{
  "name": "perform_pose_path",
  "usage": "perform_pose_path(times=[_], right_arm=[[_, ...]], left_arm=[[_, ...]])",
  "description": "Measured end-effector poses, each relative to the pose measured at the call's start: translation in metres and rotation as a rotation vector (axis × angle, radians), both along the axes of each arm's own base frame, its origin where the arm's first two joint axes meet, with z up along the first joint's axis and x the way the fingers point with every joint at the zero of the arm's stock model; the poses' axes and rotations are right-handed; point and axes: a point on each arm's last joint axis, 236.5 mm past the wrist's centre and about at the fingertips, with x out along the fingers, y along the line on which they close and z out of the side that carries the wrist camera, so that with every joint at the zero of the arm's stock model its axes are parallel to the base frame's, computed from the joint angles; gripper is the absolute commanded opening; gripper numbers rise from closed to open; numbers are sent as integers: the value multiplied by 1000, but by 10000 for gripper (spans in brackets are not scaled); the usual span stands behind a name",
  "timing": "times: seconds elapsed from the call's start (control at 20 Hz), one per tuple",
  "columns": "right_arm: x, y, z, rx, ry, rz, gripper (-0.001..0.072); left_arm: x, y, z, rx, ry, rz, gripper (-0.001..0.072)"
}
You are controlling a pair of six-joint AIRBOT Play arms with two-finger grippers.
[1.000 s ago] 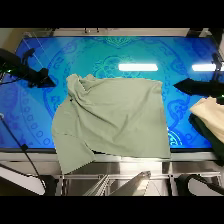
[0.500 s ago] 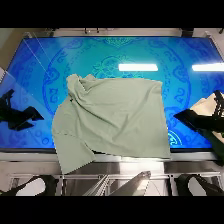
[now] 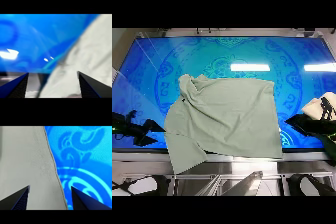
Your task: Fold the shirts.
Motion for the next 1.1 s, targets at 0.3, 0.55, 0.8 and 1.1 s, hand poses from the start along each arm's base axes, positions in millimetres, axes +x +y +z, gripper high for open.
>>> perform_pose_path(times=[0.3,0.55,0.8,1.1], right_arm=[[1,-2,-2,-10,-1,-1,578],[-13,0,-15,13,83,-7,579],[-54,20,-46,100,266,-7,574],[-94,62,-61,279,395,-42,553]], left_arm=[[16,-53,-11,-177,-50,-89,78],[26,-68,-16,-211,-82,-134,26],[42,-64,-3,-219,-121,-181,26],[52,-65,16,-258,-147,-209,26]])
